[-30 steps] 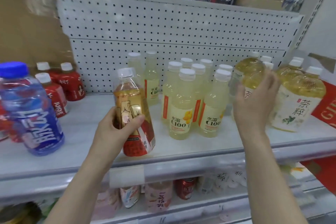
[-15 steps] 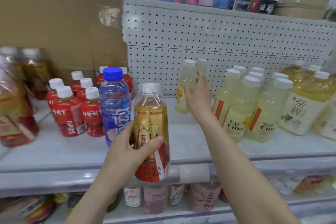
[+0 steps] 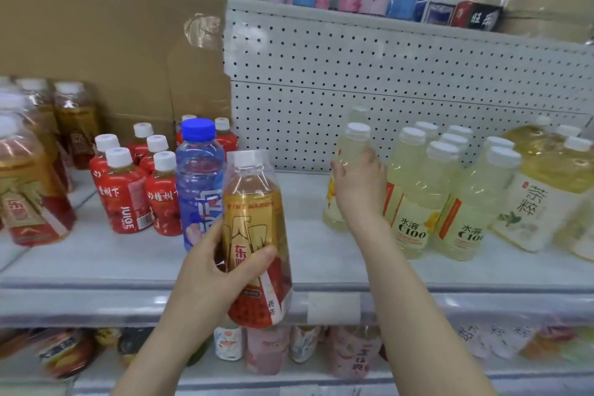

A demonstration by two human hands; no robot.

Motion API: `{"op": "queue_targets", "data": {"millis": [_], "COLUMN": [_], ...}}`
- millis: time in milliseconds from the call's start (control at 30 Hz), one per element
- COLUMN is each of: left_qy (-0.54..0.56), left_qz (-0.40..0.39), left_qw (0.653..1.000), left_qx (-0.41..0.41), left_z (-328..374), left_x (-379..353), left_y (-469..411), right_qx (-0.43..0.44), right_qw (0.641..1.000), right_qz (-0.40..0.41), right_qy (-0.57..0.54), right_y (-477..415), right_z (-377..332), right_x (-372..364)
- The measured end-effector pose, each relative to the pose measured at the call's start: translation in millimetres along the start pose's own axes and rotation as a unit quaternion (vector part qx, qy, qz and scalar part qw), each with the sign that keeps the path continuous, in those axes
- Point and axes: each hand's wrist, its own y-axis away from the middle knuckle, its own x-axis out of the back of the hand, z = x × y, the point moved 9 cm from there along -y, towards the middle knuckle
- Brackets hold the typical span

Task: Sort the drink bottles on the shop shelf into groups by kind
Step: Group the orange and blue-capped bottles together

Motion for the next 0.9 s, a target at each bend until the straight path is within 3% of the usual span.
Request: {"op": "queue_targets", "data": {"millis": [167,300,400,500,567,667,800,900], "left_qy": [0.011,0.019,-0.003,0.005,0.005,0.021,0.037,0.046], "left_qz": [0.028,0.075,0.135,0.201,0.233,0.275,0.318,0.336], "left_qw": [1.0,0.997,0.991,0.979,0.972,0.96,0.946,0.94], "left_qx": [0.004,0.013,0.017,0.023,0.029,0.039,0.048,0.041], "left_z": [-3.7,-10.2,-12.5,-17.1,-21.9,-30.9,-39.2,-38.7], "left_x": [8.7,34.4,57.3,82.3,97.6,121.6,154.9,185.9], "left_y": [10.4,26.4,43.0,64.0,79.6,105.0,129.7,138.7], "right_qx": [-0.007,0.068,0.119,0.145,0.123,0.09,0.08,0.084], "right_qw": [1.0,0.987,0.953,0.899,0.872,0.859,0.87,0.859], "right_qz": [0.01,0.108,-0.049,-0.205,-0.266,-0.29,-0.248,-0.228], "right_qy": [-0.024,-0.098,-0.274,-0.357,-0.392,-0.412,-0.418,-0.451], "right_y": [18.2,58.2,100.7,130.3,134.6,132.8,135.3,150.4], "right_z": [5.8,-32.8,-85.8,-129.8,-141.7,-145.1,-146.8,-160.8], "right_x": [12.1,25.9,-9.8,-54.1,-76.0,-90.6,-83.7,-71.0]}}
